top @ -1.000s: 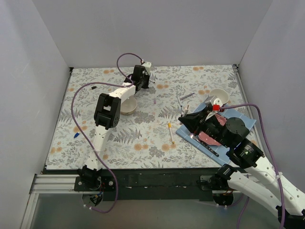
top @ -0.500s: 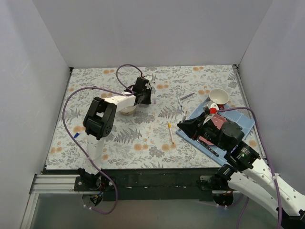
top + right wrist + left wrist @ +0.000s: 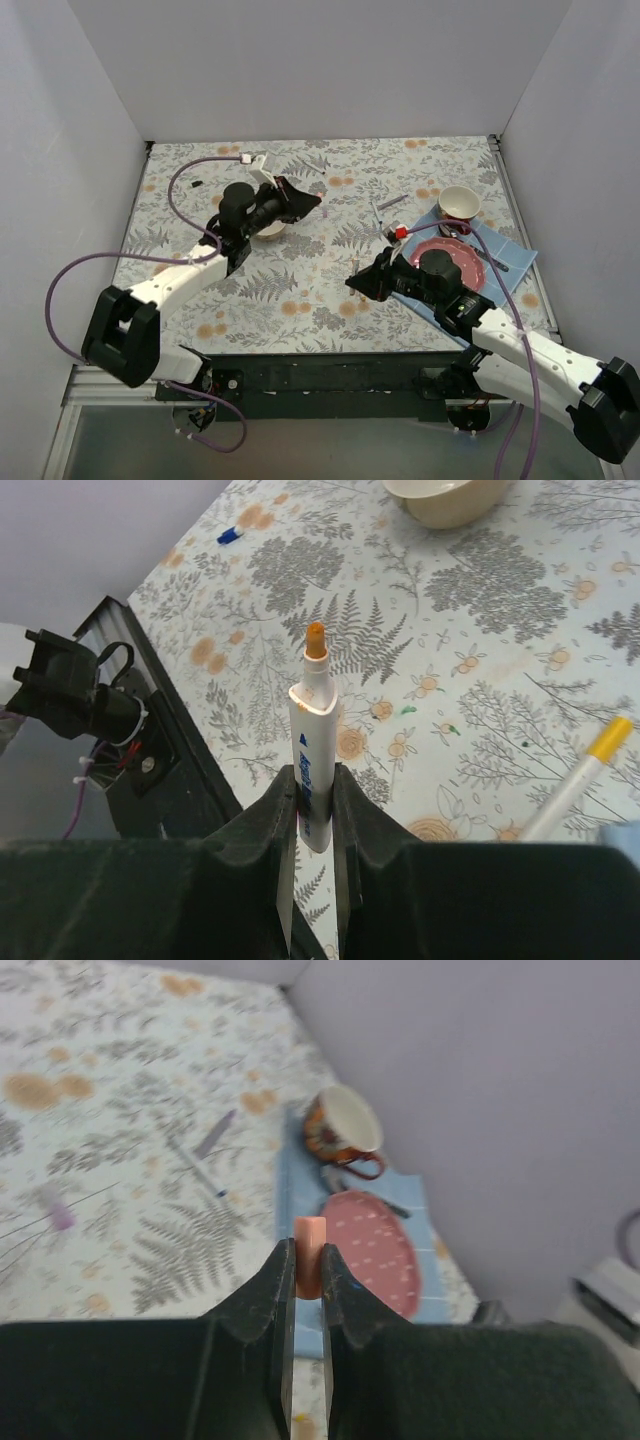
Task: Insert the pens into the pen caps
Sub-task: Grab a pen cap on the table with the left arm, then align the barrel with the opening of the pen cap
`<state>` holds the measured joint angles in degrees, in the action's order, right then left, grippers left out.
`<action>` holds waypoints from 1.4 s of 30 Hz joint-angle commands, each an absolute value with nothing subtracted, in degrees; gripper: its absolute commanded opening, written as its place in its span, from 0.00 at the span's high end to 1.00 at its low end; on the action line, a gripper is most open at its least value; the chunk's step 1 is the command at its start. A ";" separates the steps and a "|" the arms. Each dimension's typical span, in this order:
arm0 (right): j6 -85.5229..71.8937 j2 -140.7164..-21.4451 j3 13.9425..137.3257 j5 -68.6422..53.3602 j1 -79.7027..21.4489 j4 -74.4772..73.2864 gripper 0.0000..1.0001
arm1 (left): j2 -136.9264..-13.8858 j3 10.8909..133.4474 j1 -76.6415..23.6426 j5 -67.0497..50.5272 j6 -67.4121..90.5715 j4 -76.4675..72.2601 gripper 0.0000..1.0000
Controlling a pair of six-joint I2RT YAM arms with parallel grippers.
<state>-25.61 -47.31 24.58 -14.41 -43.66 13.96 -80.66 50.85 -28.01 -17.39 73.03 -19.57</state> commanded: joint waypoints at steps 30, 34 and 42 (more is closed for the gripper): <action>-35.77 -72.33 38.50 -31.90 -46.05 44.38 0.99 | -66.53 29.62 -30.67 -31.29 88.95 -59.77 1.00; -36.04 -72.95 38.76 -31.90 -46.49 44.39 0.99 | -66.36 29.71 -30.67 -31.03 88.59 -59.41 1.00; -36.04 -72.60 38.93 -31.29 -46.67 44.03 0.99 | -65.22 29.62 -30.67 -30.41 87.28 -57.66 1.00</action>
<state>-35.88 -72.75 35.99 -31.29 -46.37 40.86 -67.64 29.85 -30.50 -30.89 88.84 -58.28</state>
